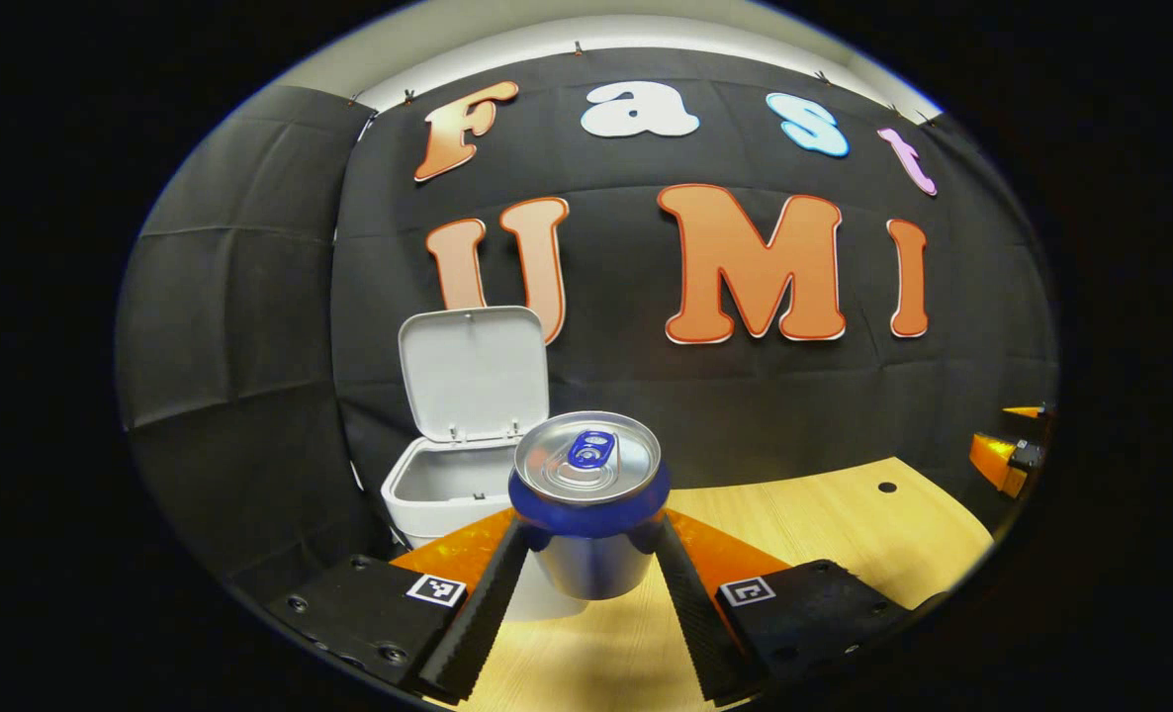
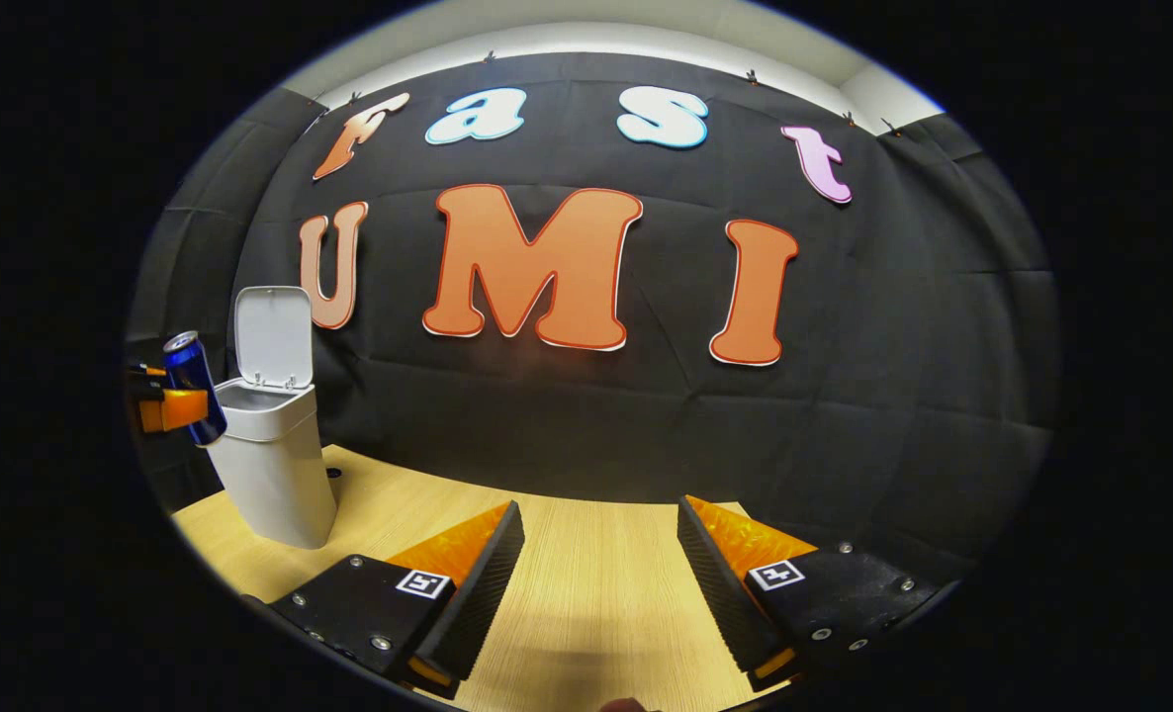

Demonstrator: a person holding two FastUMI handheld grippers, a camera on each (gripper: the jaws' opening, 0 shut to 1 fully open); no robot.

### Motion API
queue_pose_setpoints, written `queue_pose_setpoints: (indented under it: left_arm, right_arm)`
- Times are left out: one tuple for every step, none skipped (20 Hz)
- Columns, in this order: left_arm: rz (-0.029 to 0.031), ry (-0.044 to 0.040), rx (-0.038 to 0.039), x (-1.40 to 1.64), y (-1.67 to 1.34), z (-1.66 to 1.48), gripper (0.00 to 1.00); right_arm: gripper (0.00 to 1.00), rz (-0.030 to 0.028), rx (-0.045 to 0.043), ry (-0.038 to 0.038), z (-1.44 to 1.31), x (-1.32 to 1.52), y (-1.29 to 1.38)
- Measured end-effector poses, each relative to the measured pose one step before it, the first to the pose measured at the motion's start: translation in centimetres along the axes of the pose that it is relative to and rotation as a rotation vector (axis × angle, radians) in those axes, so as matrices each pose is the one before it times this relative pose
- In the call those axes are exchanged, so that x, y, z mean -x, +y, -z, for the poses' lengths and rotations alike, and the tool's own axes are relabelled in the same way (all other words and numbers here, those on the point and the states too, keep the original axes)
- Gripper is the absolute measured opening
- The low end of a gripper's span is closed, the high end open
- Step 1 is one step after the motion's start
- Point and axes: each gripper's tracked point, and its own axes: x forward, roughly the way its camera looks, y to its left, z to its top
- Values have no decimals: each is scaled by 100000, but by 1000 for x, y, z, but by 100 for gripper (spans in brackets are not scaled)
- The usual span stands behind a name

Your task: Press the lid of the desktop garbage bin to open it, pick up the crumpled paper on the desktop and throw it into the bin, then pick up the pop can on the desktop and drop it into the bin, and finally close the garbage bin lid.

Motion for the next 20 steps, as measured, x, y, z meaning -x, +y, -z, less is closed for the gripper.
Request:
queue_pose_setpoints:
  left_arm:
    - [-633,-474,-7,-371,504,-399,78]
    - [-1063,-293,-176,-452,608,-401,78]
    - [-411,-493,141,-633,597,-496,82]
    - [-806,-563,158,-596,589,-354,82]
    - [-538,-389,-127,-773,615,-309,78]
    - [-808,-204,-488,-731,569,-314,78]
    - [-634,-206,-208,-933,530,-175,78]
    - [-12,70,-461,-1108,335,-212,78]
    - [-264,-214,-717,-1068,370,-138,78]
    - [109,-184,-744,-1017,313,61,77]
    - [-286,-261,-646,-1064,468,-111,78]
    - [-338,-346,-477,-1017,492,-54,78]
    - [-618,159,-280,-1062,518,-135,78]
    - [-24,-388,-64,-1211,335,-143,77]
    - [-297,265,94,-1075,391,1,78]
    - [233,-4,129,-854,310,88,77]
    - [-89,307,547,-1041,241,135,78]
    - [166,577,335,-801,56,333,77]
    - [-377,472,-118,-650,232,334,77]
    - [-194,304,143,-529,199,281,77]
  right_arm:
    - [94,-119,-234,-70,-71,44,33]
    - [94,502,-180,-197,-34,34,-83]
    - [94,120,-436,-29,-120,-21,-36]
    - [94,326,-348,-44,-16,37,9]
    - [94,576,69,33,-8,23,-113]
    - [93,221,-20,125,8,34,-18]
    - [94,637,91,-38,-23,-5,-56]
    - [94,342,-87,348,94,-9,27]
    - [94,562,122,451,96,-7,32]
    - [93,743,353,127,67,-15,-67]
    - [93,538,197,237,-8,-37,7]
    - [93,896,433,106,-14,-58,-84]
    - [93,516,236,318,39,-92,36]
    - [93,779,354,364,82,-113,-28]
    - [93,588,243,476,95,-84,31]
    - [93,371,52,621,115,-97,79]
    - [93,551,237,297,41,-86,49]
    - [94,243,12,457,64,-110,85]
    - [94,498,186,233,85,-41,67]
    - [93,321,92,34,-51,-65,29]
